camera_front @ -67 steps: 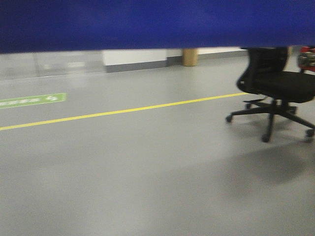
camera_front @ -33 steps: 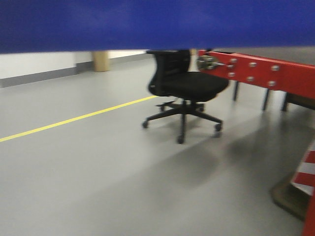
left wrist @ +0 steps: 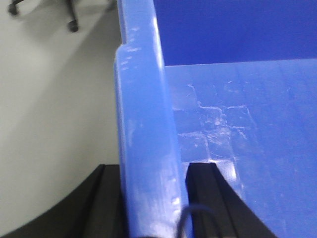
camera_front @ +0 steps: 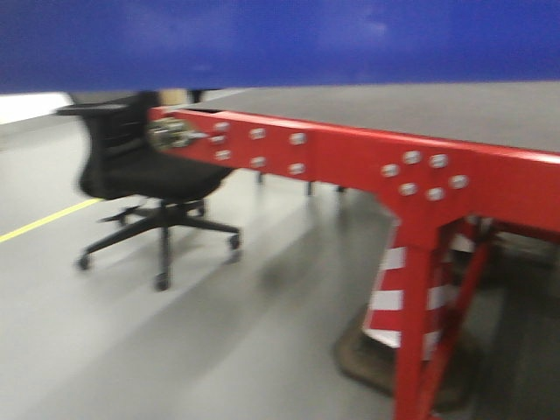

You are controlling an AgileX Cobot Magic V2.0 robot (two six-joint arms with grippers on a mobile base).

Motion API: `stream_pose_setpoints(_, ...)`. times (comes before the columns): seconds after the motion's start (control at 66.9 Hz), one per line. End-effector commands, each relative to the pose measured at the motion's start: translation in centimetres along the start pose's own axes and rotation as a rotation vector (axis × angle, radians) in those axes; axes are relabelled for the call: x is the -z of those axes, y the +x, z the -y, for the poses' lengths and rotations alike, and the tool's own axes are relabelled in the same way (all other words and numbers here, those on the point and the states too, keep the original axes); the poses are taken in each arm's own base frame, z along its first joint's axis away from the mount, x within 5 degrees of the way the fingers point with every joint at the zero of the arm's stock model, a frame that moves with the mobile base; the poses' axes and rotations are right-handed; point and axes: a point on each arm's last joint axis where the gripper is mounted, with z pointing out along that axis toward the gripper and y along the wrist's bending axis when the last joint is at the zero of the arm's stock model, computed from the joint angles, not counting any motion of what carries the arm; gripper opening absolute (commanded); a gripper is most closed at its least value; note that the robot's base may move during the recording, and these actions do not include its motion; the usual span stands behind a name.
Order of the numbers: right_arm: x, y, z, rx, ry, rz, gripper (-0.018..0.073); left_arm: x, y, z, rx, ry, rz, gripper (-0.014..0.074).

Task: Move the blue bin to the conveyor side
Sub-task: 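Drive up to the red conveyor holding the bin above the belt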

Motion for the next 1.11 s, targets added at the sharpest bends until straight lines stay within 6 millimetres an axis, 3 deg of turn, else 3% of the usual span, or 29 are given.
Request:
stream_pose_setpoints(0.0,1.31,-0.86,0.67,0.053,0.069,0.136,-0.0082,1.06,-0.69,-0.39,-0.031,-0.045,0.107,-0.001)
stream_pose_setpoints(1.091,1.32,-0.96,0.65,0.053,0.067,0.148,-0.0082,1.07,-0.7,-0.42,-0.032,-0.049,0.108,-0.001)
